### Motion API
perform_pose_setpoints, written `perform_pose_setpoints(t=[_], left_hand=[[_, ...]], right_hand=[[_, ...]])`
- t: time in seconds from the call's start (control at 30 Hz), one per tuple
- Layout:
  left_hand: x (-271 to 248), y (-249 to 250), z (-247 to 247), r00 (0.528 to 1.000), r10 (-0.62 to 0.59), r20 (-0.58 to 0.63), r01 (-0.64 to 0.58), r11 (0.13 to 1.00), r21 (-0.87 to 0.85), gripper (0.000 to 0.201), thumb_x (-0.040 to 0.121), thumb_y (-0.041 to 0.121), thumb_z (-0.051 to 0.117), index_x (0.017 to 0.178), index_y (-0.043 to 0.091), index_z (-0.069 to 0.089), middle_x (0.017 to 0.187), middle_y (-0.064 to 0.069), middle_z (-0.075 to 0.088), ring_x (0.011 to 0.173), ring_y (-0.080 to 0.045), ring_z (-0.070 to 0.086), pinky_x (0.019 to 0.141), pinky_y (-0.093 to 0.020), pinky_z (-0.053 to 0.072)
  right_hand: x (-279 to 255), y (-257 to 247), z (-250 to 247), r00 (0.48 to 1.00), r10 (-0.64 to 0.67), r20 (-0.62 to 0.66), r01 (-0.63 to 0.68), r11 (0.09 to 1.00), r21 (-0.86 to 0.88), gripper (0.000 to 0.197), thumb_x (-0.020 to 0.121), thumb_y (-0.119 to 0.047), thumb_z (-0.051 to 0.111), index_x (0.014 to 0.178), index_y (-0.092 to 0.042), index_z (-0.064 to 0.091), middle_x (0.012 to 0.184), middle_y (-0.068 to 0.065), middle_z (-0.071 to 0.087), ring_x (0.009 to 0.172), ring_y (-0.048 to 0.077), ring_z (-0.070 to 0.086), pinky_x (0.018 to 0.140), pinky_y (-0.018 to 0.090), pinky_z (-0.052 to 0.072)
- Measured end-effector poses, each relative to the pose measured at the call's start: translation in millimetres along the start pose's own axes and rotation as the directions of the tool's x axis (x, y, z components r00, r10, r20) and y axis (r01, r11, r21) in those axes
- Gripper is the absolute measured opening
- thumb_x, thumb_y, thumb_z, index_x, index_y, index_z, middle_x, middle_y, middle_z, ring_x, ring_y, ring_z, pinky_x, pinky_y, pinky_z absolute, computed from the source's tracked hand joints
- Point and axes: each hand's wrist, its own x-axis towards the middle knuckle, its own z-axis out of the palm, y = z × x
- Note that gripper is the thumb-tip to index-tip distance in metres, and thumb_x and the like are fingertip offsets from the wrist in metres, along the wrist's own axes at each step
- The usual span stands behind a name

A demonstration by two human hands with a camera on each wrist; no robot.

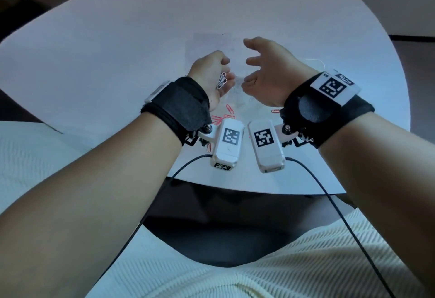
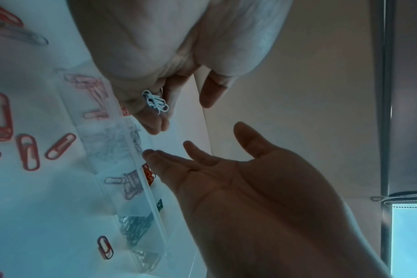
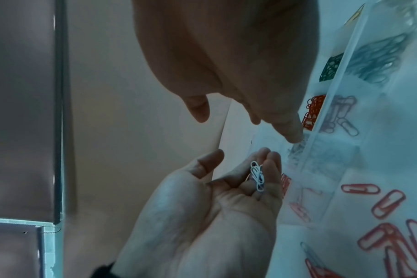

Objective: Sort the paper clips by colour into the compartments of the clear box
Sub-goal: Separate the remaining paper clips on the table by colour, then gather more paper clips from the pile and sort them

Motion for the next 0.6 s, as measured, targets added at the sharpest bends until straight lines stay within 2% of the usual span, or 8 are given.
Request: perform_pose_setpoints(t=[0.13, 0.2, 0.27, 0.33, 0.4, 0.47, 0.53, 0.6], left_hand=[[2.1, -0.2, 7.5, 0.998, -0.019, 0.056, 0.016, 0.998, 0.064, 0.037, 0.092, 0.026, 0.050, 0.122, 0.003, 0.054, 0.120, -0.014, 0.056, 0.101, -0.024, 0.059, 0.087, -0.032, 0.054], [2.1, -3.7, 8.3, 0.997, -0.032, 0.072, 0.024, 0.994, 0.106, 0.044, 0.092, 0.030, 0.051, 0.124, 0.000, 0.055, 0.124, -0.015, 0.056, 0.115, -0.026, 0.056, 0.096, -0.034, 0.050], [0.4, -6.2, 6.9, 0.997, -0.007, 0.080, -0.001, 0.995, 0.105, 0.038, 0.093, 0.029, 0.051, 0.116, 0.001, 0.059, 0.119, -0.013, 0.057, 0.116, -0.024, 0.056, 0.098, -0.035, 0.048], [-4.1, -6.6, 2.9, 0.996, 0.045, 0.082, -0.054, 0.993, 0.102, 0.025, 0.092, 0.025, 0.052, 0.105, 0.006, 0.062, 0.110, -0.010, 0.059, 0.105, -0.023, 0.059, 0.092, -0.034, 0.052], [-10.6, -5.9, -3.9, 0.987, 0.129, 0.100, -0.144, 0.976, 0.165, 0.021, 0.092, 0.019, 0.053, 0.103, 0.005, 0.065, 0.100, -0.010, 0.062, 0.090, -0.022, 0.062, 0.083, -0.034, 0.056], [-17.2, -4.6, -12.2, 0.962, 0.242, 0.124, -0.270, 0.910, 0.314, 0.016, 0.090, 0.009, 0.052, 0.095, 0.006, 0.067, 0.088, -0.010, 0.065, 0.077, -0.021, 0.061, 0.074, -0.034, 0.057], [-22.3, -5.9, -22.3, 0.931, 0.336, 0.145, -0.362, 0.789, 0.496, 0.017, 0.086, 0.002, 0.052, 0.085, 0.010, 0.067, 0.079, -0.008, 0.067, 0.067, -0.019, 0.060, 0.065, -0.030, 0.055], [-25.7, -10.5, -34.0, 0.919, 0.358, 0.168, -0.379, 0.677, 0.631, 0.018, 0.081, 0.000, 0.053, 0.081, 0.013, 0.066, 0.075, -0.006, 0.068, 0.060, -0.017, 0.059, 0.060, -0.029, 0.052]], right_hand=[[-12.3, 2.1, -9.0, 0.993, -0.107, -0.045, 0.109, 0.994, 0.022, 0.043, 0.091, -0.042, 0.059, 0.121, -0.011, 0.052, 0.131, 0.019, 0.049, 0.114, 0.018, 0.055, 0.096, 0.029, 0.045], [-20.1, 4.5, -15.9, 0.982, -0.179, -0.064, 0.179, 0.984, -0.005, 0.034, 0.092, -0.036, 0.059, 0.116, -0.013, 0.055, 0.125, 0.017, 0.055, 0.110, 0.022, 0.061, 0.092, 0.030, 0.050], [-28.8, 7.7, -23.1, 0.966, -0.249, -0.065, 0.243, 0.966, -0.092, 0.024, 0.092, -0.030, 0.060, 0.110, -0.014, 0.060, 0.113, 0.011, 0.063, 0.097, 0.025, 0.065, 0.089, 0.035, 0.053], [-36.3, 12.4, -30.7, 0.952, -0.302, -0.044, 0.282, 0.925, -0.253, 0.015, 0.091, -0.025, 0.059, 0.101, -0.016, 0.064, 0.096, 0.006, 0.066, 0.082, 0.022, 0.065, 0.078, 0.035, 0.053], [-41.9, 17.7, -37.9, 0.936, -0.350, -0.030, 0.307, 0.855, -0.417, 0.011, 0.090, -0.023, 0.059, 0.094, -0.016, 0.067, 0.086, 0.004, 0.069, 0.072, 0.020, 0.066, 0.071, 0.035, 0.052], [-41.9, 24.5, -48.4, 0.916, -0.400, -0.016, 0.317, 0.748, -0.583, 0.013, 0.090, -0.020, 0.058, 0.089, -0.012, 0.069, 0.084, 0.007, 0.072, 0.068, 0.022, 0.067, 0.071, 0.037, 0.054], [-38.9, 34.6, -59.0, 0.878, -0.478, 0.010, 0.293, 0.521, -0.802, 0.021, 0.087, -0.017, 0.056, 0.087, -0.003, 0.071, 0.087, 0.014, 0.073, 0.075, 0.030, 0.069, 0.072, 0.036, 0.056], [-32.2, 45.6, -68.8, 0.848, -0.524, 0.076, 0.248, 0.267, -0.931, 0.025, 0.086, -0.011, 0.053, 0.093, 0.006, 0.069, 0.092, 0.022, 0.072, 0.088, 0.038, 0.066, 0.072, 0.034, 0.053]])
